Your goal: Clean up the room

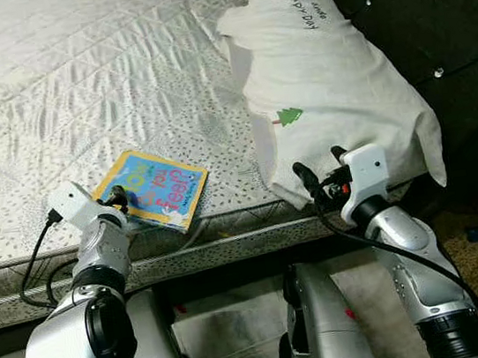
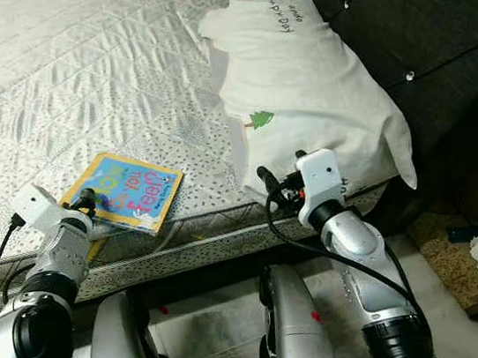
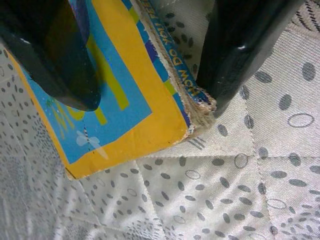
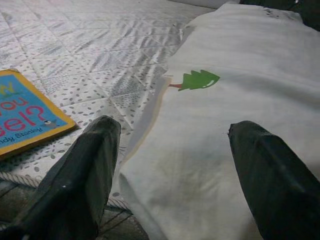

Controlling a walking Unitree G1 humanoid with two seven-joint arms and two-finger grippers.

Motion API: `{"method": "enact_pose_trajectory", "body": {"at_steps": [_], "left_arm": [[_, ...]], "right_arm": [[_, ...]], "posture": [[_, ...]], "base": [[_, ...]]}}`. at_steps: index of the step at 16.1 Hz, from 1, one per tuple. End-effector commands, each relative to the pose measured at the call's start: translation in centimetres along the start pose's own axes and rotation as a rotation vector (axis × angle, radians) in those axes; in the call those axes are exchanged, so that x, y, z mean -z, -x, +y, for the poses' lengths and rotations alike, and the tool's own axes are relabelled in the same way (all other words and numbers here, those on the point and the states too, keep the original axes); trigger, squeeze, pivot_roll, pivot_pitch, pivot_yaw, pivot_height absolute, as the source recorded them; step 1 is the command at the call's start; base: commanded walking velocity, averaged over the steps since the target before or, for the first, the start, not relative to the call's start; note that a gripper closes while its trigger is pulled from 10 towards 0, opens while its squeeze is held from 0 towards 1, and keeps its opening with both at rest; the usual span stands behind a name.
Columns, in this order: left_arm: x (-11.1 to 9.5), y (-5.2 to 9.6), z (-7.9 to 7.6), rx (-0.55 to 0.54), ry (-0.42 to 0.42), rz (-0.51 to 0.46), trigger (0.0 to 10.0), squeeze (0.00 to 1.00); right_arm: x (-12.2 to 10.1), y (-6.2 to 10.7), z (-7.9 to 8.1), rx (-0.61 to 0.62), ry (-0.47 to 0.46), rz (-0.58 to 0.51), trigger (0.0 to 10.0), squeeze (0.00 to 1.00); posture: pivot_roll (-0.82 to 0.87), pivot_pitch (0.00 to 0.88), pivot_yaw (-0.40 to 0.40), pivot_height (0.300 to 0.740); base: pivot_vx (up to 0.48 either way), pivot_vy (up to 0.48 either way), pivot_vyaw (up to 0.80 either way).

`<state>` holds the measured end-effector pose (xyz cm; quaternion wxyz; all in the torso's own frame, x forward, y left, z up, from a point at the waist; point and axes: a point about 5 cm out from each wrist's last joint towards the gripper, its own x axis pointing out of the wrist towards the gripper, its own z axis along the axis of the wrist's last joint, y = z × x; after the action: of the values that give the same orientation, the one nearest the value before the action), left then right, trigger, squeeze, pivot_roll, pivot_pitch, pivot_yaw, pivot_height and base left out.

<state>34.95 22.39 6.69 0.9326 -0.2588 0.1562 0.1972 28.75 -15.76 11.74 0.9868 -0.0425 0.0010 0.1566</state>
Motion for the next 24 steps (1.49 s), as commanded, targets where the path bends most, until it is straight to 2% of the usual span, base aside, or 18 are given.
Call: {"method": "enact_pose_trajectory", "body": {"at_steps": [1,3,5,9,13,15,17,18,19,20,21,22,24], "left_arm": [[-0.8,-0.1,-0.2,0.009,0.006,-0.030,0.0,0.00],[-1.1,-0.1,0.0,0.005,0.013,-0.040,0.0,0.00],[-2.1,-0.2,0.1,-0.003,-0.009,-0.096,0.0,0.00],[-4.0,0.0,-1.0,0.030,-0.106,-0.246,0.0,0.00],[-3.9,0.1,-1.2,0.040,-0.126,-0.269,0.0,0.00],[-4.0,0.2,-1.2,0.052,-0.136,-0.286,0.0,0.00],[-3.7,0.3,-1.2,0.053,-0.188,-0.296,0.0,0.00],[-3.0,0.3,-1.1,0.045,-0.213,-0.252,10.0,0.00],[-2.5,0.3,-1.0,0.042,-0.224,-0.223,10.0,0.00],[-0.8,0.4,-1.1,0.056,-0.259,-0.145,10.0,0.00],[-0.8,0.4,-1.1,0.056,-0.259,-0.145,10.0,0.00],[0.7,0.8,-1.3,0.083,-0.284,-0.111,10.0,0.00],[1.7,1.4,-1.4,0.117,-0.296,-0.113,10.0,0.00]], "right_arm": [[0.0,0.0,-0.7,0.026,0.009,0.003,10.0,0.00],[0.0,-0.2,-0.9,0.039,0.016,0.001,10.0,0.00],[-0.1,-0.3,-1.2,0.061,0.025,0.000,10.0,0.00],[-0.2,-0.9,-1.6,0.098,0.049,-0.005,10.0,0.00],[-0.1,-1.4,-0.5,0.063,0.055,-0.011,10.0,0.00],[0.0,-1.6,-0.5,0.059,0.053,-0.006,10.0,0.00],[0.2,-1.8,-0.5,0.064,0.041,0.007,10.0,0.00],[0.3,-1.9,-0.3,0.063,0.044,0.015,10.0,0.00],[0.4,-1.9,-0.2,0.062,0.047,0.021,10.0,0.00],[0.6,-2.0,0.0,0.066,0.035,0.025,10.0,0.00],[0.6,-2.0,0.0,0.066,0.035,0.025,10.0,0.00],[0.5,-2.3,0.2,0.075,-0.011,0.022,10.0,0.00],[0.5,-2.5,0.2,0.083,-0.061,0.022,10.0,0.00]], "posture": [[-0.10,0.038,-0.083,0.544],[-0.10,0.037,-0.083,0.544],[-0.09,0.030,-0.082,0.544],[-0.08,0.011,-0.069,0.544],[-0.07,0.002,-0.067,0.544],[-0.06,0.000,-0.064,0.544],[-0.05,0.000,-0.056,0.544],[-0.05,0.000,-0.054,0.544],[-0.05,0.000,-0.054,0.544],[-0.04,0.000,-0.048,0.544],[-0.04,0.000,-0.048,0.544],[-0.03,0.000,-0.043,0.544],[-0.02,0.000,-0.040,0.544]], "base": [[0.000,0.000,0.00],[0.000,0.000,0.00],[0.000,0.000,0.00],[0.000,0.000,0.00],[0.000,0.000,0.00],[0.000,0.000,0.00],[0.000,0.000,0.00],[0.000,0.000,0.00],[0.000,0.000,0.00],[0.000,0.000,0.00],[0.000,0.000,0.00],[0.000,0.000,0.00],[0.000,0.000,0.00]]}}
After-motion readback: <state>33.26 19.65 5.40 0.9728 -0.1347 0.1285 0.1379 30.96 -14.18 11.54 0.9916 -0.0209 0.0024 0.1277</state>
